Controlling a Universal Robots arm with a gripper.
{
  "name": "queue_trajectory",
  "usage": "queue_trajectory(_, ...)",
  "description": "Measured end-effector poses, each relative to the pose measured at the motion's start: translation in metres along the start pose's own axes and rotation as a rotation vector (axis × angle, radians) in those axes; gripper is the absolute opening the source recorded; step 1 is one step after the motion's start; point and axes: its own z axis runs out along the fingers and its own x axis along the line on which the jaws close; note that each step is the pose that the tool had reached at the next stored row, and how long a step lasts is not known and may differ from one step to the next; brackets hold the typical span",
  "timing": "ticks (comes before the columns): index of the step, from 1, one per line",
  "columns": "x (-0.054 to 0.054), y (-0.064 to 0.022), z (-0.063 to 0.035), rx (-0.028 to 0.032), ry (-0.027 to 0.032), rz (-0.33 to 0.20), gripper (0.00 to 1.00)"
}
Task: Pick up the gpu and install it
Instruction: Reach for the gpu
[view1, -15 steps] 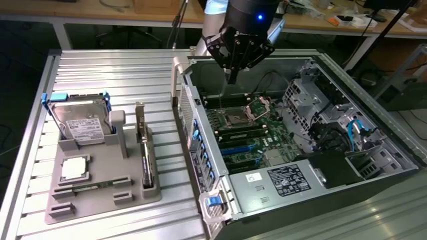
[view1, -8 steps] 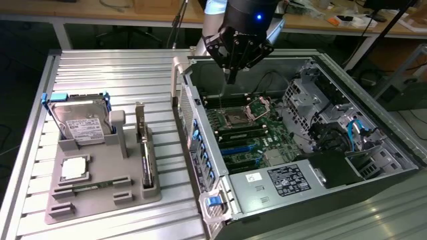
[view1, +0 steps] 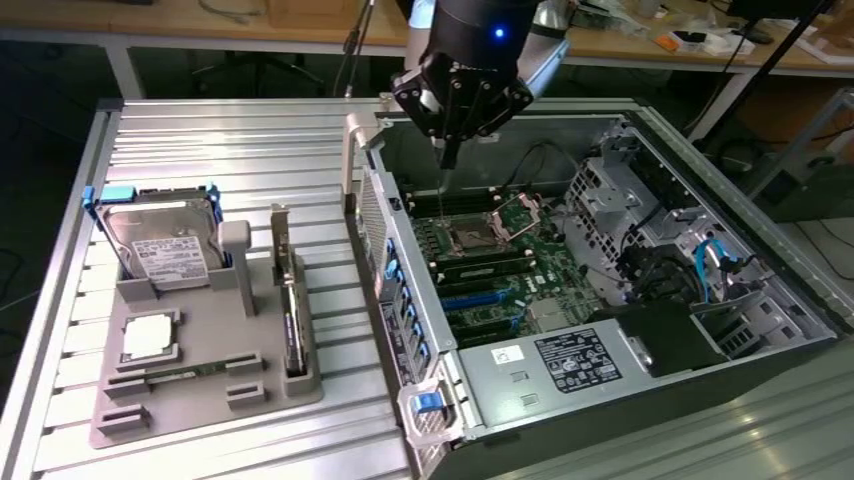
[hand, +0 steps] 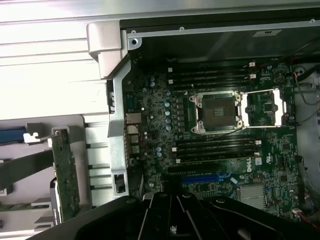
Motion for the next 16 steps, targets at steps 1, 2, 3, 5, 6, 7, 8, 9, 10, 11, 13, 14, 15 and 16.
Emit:
queue_trajectory(1, 0.002, -0.0001, 0.0, 0.0, -0.0001, 0.0, 0.11)
queue_trajectory(2, 0.004, -0.0003, -0.0001, 0.0, -0.0001, 0.0, 0.11)
queue_trajectory(3, 0.005, -0.0004, -0.0001, 0.0, 0.0, 0.0, 0.11)
queue_trajectory(5, 0.007, -0.0006, -0.0001, -0.0001, -0.0001, 0.0, 0.11)
queue_trajectory(6, 0.009, -0.0007, -0.0002, -0.0001, -0.0001, 0.0, 0.11)
queue_trajectory(7, 0.01, -0.0007, -0.0002, -0.0001, -0.0001, 0.0, 0.11)
queue_trajectory(8, 0.011, -0.0008, -0.0002, -0.0001, -0.0001, 0.0, 0.11)
queue_trajectory(9, 0.012, -0.0009, -0.0003, 0.0, -0.0001, 0.0, 0.11)
queue_trajectory(10, 0.013, -0.001, -0.0003, -0.0001, -0.0001, 0.0, 0.11)
queue_trajectory(11, 0.013, -0.001, -0.0003, -0.0001, -0.0001, 0.0, 0.11)
queue_trajectory(13, 0.015, -0.0012, -0.0004, -0.0001, -0.0001, 0.0, 0.11)
queue_trajectory(14, 0.017, -0.0013, -0.0004, 0.0, -0.0001, 0.0, 0.11)
queue_trajectory(15, 0.018, -0.0013, -0.0005, 0.0, -0.0001, 0.0, 0.11)
queue_trajectory(16, 0.02, -0.0015, -0.0005, -0.0001, -0.0001, 0.0, 0.11)
